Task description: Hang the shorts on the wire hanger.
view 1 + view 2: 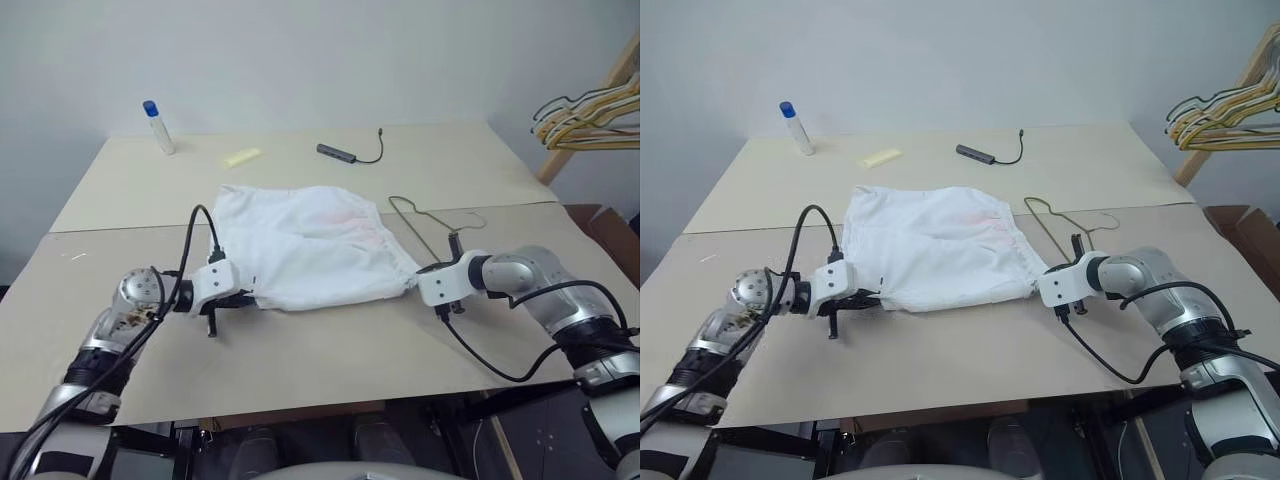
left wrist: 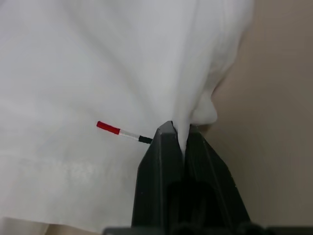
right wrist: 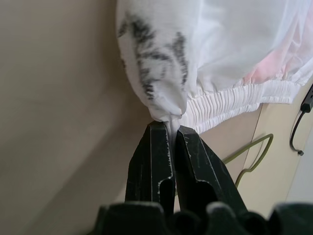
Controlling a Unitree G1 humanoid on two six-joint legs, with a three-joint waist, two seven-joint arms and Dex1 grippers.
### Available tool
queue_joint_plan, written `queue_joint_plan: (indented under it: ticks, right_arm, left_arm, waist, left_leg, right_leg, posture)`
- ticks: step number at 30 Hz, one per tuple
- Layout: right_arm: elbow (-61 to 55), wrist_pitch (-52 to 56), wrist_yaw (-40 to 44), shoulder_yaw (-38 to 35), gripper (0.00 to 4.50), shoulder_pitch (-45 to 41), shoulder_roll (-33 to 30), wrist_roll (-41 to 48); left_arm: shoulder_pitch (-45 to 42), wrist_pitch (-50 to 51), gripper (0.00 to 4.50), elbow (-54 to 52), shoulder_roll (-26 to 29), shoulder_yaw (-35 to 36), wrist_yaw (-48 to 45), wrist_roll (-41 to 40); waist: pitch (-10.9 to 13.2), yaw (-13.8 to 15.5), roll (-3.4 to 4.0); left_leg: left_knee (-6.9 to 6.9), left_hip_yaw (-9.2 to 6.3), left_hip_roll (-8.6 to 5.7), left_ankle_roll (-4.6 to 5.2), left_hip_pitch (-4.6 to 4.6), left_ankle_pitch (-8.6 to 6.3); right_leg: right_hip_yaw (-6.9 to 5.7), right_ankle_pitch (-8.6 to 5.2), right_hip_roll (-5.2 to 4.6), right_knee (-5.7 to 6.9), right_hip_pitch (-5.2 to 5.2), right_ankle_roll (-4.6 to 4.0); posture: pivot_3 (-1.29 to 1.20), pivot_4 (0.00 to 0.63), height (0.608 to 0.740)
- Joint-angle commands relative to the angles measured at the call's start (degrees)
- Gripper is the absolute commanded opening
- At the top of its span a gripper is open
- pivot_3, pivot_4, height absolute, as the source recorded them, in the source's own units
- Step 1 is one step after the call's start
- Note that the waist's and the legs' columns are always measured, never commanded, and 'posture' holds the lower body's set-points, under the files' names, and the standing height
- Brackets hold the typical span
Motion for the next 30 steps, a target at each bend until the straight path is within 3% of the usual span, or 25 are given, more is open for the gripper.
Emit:
queue_joint_plan:
  ticks: [1, 4, 9, 13, 18, 23, 30]
  right_arm:
    - [-1.7, 0.9, 0.0, -2.0, 0.00, -0.2, -0.6, 1.2]
    - [-3.8, 1.8, 1.1, -2.3, 0.00, 0.6, -0.8, 2.1]
    - [-16.8, 9.0, 10.3, -3.7, 0.00, 5.0, -3.2, 8.6]
    - [-30.6, 17.6, 18.3, -4.5, 0.00, 9.4, -7.1, 13.1]
    - [-39.4, 21.3, 20.7, -3.4, 0.00, 13.2, -8.5, 12.9]
    - [-40.6, 20.9, 20.4, -1.6, 0.00, 14.2, -7.9, 9.7]
    - [-41.5, 18.9, 21.7, -0.8, 0.00, 14.7, -7.8, 11.0]
  left_arm:
    - [0.2, -1.6, 0.01, -2.4, 2.7, 2.1, -2.5, -1.9]
    - [0.5, -1.7, 0.01, -2.8, 4.1, 2.3, -3.7, -2.4]
    - [4.5, 0.0, 0.01, -7.9, 10.3, 3.2, -11.6, -6.7]
    - [11.6, 2.5, 0.01, -15.1, 16.8, 5.7, -16.4, -10.7]
    - [24.3, 6.5, 0.01, -26.1, 23.2, 10.4, -20.5, -16.8]
    - [33.3, 9.5, 0.01, -32.9, 24.4, 13.8, -21.1, -20.6]
    - [35.6, 6.1, 0.01, -31.0, 24.0, 13.7, -18.5, -16.1]
  waist:
    - [0.0, 0.1, 0.00]
    - [0.0, 0.1, 0.00]
    - [0.0, 0.1, 0.03]
    - [0.0, 0.3, 0.07]
    - [0.0, 0.5, 0.06]
    - [0.1, 1.1, 0.08]
    - [0.1, 2.0, 0.08]
  left_leg:
    - [0.00, 0.00, 0.00, 0.00, 0.00, 0.00]
    - [0.00, 0.01, 0.00, 0.00, -0.01, 0.00]
    - [-0.01, 0.00, 0.03, 0.02, -0.03, -0.01]
    - [-0.03, 0.02, 0.07, 0.02, -0.06, -0.02]
    - [-0.03, 0.08, 0.13, 0.01, -0.02, -0.03]
    - [-0.03, 0.12, 0.14, 0.01, 0.00, -0.03]
    - [-0.03, 0.15, 0.14, 0.01, 0.00, -0.03]
  right_leg:
    - [0.00, 0.00, 0.00, 0.00, 0.00, 0.00]
    - [0.00, 0.00, 0.00, -0.01, 0.00, 0.00]
    - [0.00, -0.01, 0.01, -0.01, -0.03, 0.01]
    - [0.01, -0.02, 0.02, 0.01, -0.10, 0.02]
    - [-0.02, -0.06, 0.04, 0.00, -0.08, 0.03]
    - [-0.05, -0.13, 0.05, 0.01, -0.08, 0.11]
    - [-0.04, -0.13, 0.10, 0.00, -0.10, 0.08]
  posture:
    - [-0.08, 0.000, 0.740]
    - [-0.08, 0.000, 0.740]
    - [-0.07, 0.000, 0.740]
    - [-0.08, 0.000, 0.740]
    - [-0.08, 0.000, 0.740]
    - [-0.07, 0.000, 0.740]
    - [-0.05, 0.000, 0.740]
